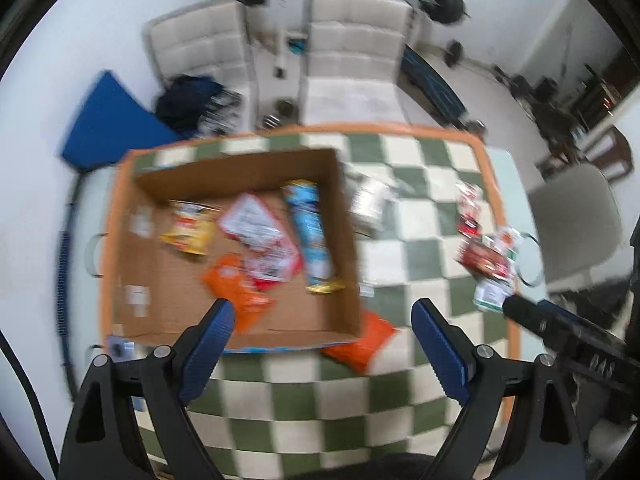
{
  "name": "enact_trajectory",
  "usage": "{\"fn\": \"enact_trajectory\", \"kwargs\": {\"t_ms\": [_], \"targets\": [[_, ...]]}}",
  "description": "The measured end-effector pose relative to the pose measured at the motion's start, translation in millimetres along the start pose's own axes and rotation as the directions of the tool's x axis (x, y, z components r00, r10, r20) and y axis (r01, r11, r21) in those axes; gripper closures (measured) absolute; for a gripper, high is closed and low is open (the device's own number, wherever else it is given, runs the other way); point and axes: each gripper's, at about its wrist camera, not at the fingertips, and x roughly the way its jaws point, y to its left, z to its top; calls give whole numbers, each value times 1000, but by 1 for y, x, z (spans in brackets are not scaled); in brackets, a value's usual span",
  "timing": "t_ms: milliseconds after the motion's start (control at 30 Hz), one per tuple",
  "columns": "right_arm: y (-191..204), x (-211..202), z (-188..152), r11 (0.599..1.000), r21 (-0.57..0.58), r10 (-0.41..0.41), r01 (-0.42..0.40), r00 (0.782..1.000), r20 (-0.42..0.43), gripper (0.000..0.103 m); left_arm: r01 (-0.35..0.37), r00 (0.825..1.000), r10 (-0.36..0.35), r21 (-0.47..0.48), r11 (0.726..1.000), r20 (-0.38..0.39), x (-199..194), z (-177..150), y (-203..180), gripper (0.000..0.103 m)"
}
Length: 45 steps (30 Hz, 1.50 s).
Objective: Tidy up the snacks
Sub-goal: 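Withdraw both grippers from the box toward the remaining snacks, then grasp the brown biscuit packet with the left gripper while the right grasps a spicy packet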
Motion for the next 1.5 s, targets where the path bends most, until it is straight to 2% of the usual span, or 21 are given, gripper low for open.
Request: {"fn": "enact_trajectory", "kwargs": {"t_ms": [67, 133, 167, 267, 333, 367, 400, 467, 500, 600, 700, 767, 867, 1000, 1033, 1100, 1167, 1267, 1367, 1433, 1500], "targets": [[-43, -4, 8, 997, 76, -28, 27, 1000, 12, 6, 49, 998, -48, 11, 999, -50, 20, 7, -25, 12], [-88, -8, 14, 987, 149, -61, 57, 998, 22, 6, 107, 986, -106, 4, 994, -128, 49, 16, -55, 12], [-112, -8, 17, 979, 190, -81, 75, 996, 23, 6, 149, 972, -149, -12, 989, -181, 68, 22, -71, 12], [-173, -3, 26, 957, 269, -114, 104, 993, 22, 6, 203, 932, -215, -69, 977, -290, 111, 32, -106, 13], [-210, 3, 30, 941, 316, -129, 120, 992, 8, 6, 222, 894, -254, -126, 967, -370, 149, 42, -133, 13], [-225, 7, 33, 934, 336, -126, 118, 992, 3, 6, 221, 884, -260, -144, 965, -388, 161, 45, -141, 15], [-242, 12, 36, 926, 359, -123, 117, 992, -6, 6, 221, 865, -277, -177, 959, -419, 181, 50, -154, 15], [-270, 21, 38, 913, 391, -116, 116, 993, -23, 6, 207, 841, -288, -219, 953, -458, 207, 55, -170, 15], [-285, 26, 40, 908, 403, -110, 113, 993, -30, 6, 196, 823, -301, -257, 946, -482, 226, 59, -179, 15], [-309, 38, 44, 905, 408, -109, 119, 993, -48, 8, 163, 788, -319, -321, 933, -526, 261, 64, -193, 15], [-327, 47, 46, 907, 403, -106, 122, 992, -63, 16, 119, 759, -325, -369, 922, -565, 293, 67, -209, 15], [-335, 51, 46, 909, 398, -103, 121, 992, -67, 22, 101, 748, -324, -384, 918, -580, 304, 68, -216, 15], [-346, 56, 49, 911, 396, -91, 114, 993, -76, 25, 60, 749, -293, -379, 924, -594, 317, 71, -226, 15], [-354, 62, 53, 917, 385, -80, 108, 993, -86, 26, -21, 748, -199, -322, 946, -633, 334, 72, -238, 16], [-355, 62, 54, 918, 383, -76, 104, 993, -87, 28, -39, 755, -165, -294, 955, -634, 335, 72, -240, 19], [-356, 65, 58, 921, 379, -67, 95, 994, -88, 28, -51, 763, -124, -251, 967, -635, 332, 71, -243, 32], [-355, 68, 62, 924, 373, -57, 86, 995, -87, 29, -47, 778, -86, -194, 980, -623, 325, 70, -244, 40], [-352, 74, 71, 931, 358, -43, 73, 995, -92, 29, -74, 820, 35, -45, 996, -571, 309, 64, -247, 48], [-342, 86, 79, 935, 351, -12, 49, 994, -106, 29, -102, 844, 116, 56, 993, -524, 298, 53, -244, 51], [-334, 96, 87, 936, 351, 19, 22, 993, -114, 29, -118, 852, 153, 102, 988, -500, 294, 44, -235, 51], [-325, 108, 95, 937, 348, 39, 7, 991, -126, 29, -112, 863, 158, 124, 986, -480, 289, 38, -226, 50]]}}
